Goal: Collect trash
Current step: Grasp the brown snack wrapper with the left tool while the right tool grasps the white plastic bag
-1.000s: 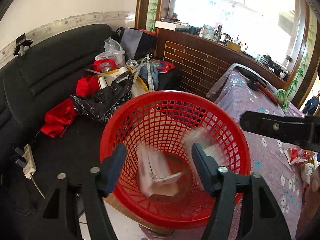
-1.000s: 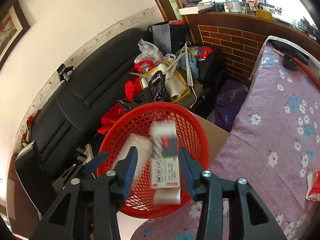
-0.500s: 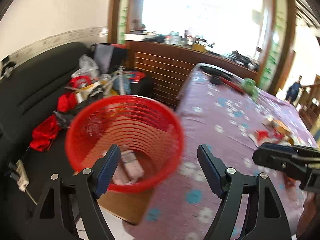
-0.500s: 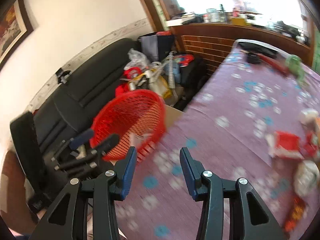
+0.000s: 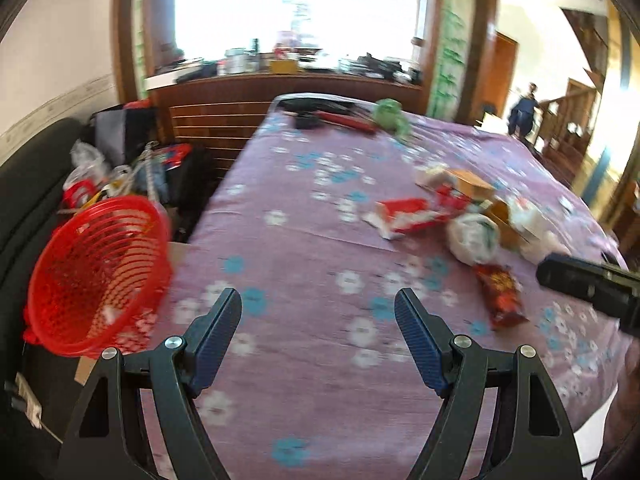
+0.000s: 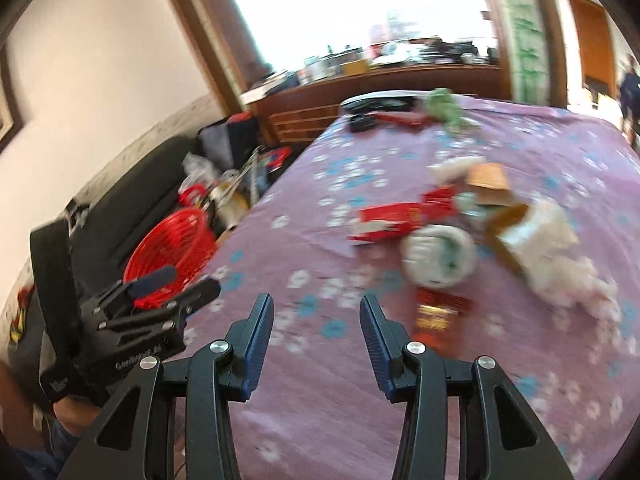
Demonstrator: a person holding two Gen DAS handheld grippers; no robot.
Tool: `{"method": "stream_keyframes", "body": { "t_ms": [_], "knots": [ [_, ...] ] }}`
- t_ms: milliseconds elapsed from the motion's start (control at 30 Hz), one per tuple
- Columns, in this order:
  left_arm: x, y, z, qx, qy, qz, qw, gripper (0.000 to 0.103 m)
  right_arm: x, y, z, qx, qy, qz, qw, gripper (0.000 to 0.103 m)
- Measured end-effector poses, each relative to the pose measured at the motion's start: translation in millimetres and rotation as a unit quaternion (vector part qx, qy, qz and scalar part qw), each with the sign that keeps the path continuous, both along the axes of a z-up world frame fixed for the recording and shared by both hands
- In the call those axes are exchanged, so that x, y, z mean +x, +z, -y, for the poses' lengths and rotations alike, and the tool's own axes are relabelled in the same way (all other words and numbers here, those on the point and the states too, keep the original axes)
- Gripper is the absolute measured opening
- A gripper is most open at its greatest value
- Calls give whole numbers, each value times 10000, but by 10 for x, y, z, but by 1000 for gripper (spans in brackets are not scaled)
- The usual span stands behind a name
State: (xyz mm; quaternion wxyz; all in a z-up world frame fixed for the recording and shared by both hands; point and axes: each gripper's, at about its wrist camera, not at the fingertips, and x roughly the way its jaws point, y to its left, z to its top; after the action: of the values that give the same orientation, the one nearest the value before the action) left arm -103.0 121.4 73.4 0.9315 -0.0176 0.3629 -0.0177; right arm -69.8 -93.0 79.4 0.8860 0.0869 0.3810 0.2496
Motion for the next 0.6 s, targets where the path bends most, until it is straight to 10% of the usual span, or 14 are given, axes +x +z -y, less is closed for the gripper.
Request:
{"method": "stream_keyframes", "body": {
  "t_ms": [600],
  "knots": [
    [404, -347, 1481, 172, -1144, -765, 9903, 83, 510, -200, 1827, 178, -1483, -497, 9875, 50]
  ]
}}
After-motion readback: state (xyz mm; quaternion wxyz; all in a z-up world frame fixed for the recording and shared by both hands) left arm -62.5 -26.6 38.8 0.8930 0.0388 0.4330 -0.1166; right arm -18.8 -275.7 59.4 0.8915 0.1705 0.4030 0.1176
